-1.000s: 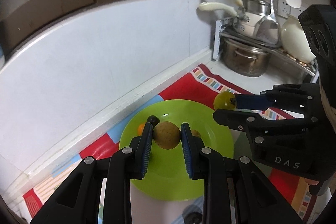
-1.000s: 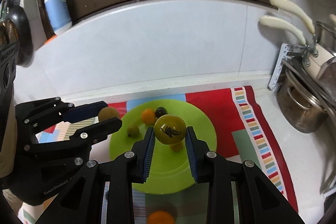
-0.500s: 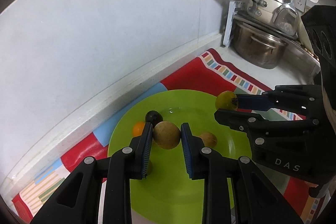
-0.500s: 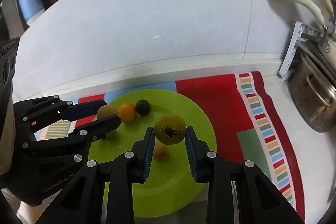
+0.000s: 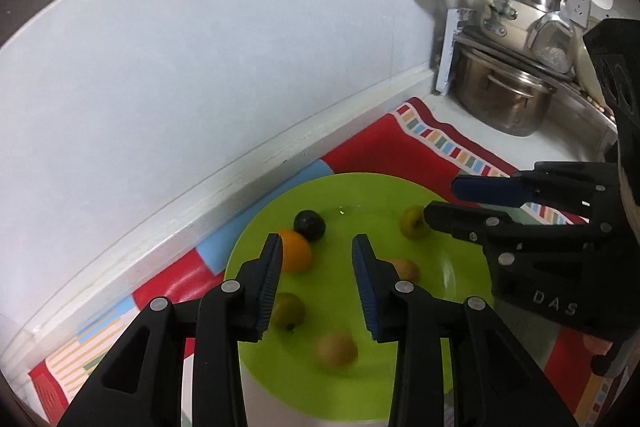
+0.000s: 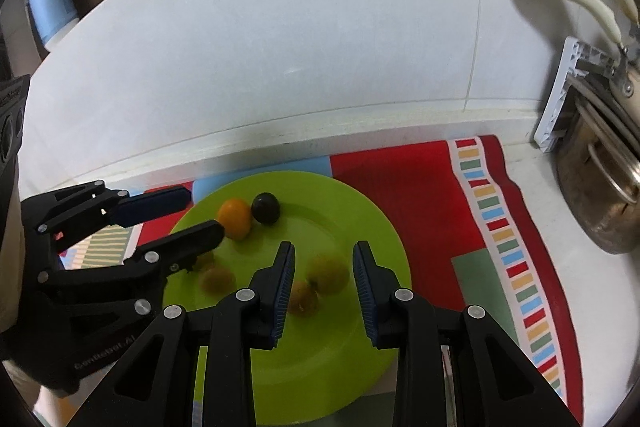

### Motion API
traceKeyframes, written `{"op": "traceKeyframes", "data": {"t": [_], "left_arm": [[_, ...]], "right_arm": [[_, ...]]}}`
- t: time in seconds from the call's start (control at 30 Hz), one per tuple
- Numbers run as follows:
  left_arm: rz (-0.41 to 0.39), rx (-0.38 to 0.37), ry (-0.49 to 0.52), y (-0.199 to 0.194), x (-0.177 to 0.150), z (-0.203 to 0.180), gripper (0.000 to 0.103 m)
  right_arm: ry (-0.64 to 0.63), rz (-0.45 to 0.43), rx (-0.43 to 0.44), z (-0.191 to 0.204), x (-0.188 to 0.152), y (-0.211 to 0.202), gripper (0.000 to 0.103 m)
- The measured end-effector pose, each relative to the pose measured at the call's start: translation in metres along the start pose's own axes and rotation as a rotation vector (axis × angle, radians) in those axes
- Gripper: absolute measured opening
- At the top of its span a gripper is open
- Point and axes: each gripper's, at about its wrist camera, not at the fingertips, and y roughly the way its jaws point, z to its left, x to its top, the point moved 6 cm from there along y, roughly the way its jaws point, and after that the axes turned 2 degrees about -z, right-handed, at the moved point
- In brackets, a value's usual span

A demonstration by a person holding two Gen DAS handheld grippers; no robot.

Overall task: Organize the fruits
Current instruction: 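Open the left tool over the plate while the right tool releases its fruit there, then withdraw both tools from the plate toward the loose oranges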

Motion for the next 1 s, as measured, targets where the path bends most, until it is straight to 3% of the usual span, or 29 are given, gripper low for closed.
{"op": "traceKeyframes", "data": {"t": [0.1, 0.43, 0.83, 1.0], "left_arm": [[-0.007, 0.027, -0.005, -0.014, -0.002, 0.001, 0.036], [-0.079, 0.019, -0.055, -0.081, -0.006, -0.002, 0.041], [-0.135, 0.012, -0.069, -0.152, -0.034, -0.006, 0.047], [-0.16, 0.006, -0.074, -0.171, -0.047, -0.001, 0.055]], "right_arm": [[-0.007, -0.018, 0.001, 0.004, -0.001, -0.014, 0.031], [-0.006, -0.082, 0.015, 0.025, -0.004, -0.072, 0.032], [-0.003, -0.144, 0.028, 0.061, -0.025, -0.13, 0.036], [-0.017, -0.149, 0.023, 0.078, -0.038, -0.145, 0.036]]}}
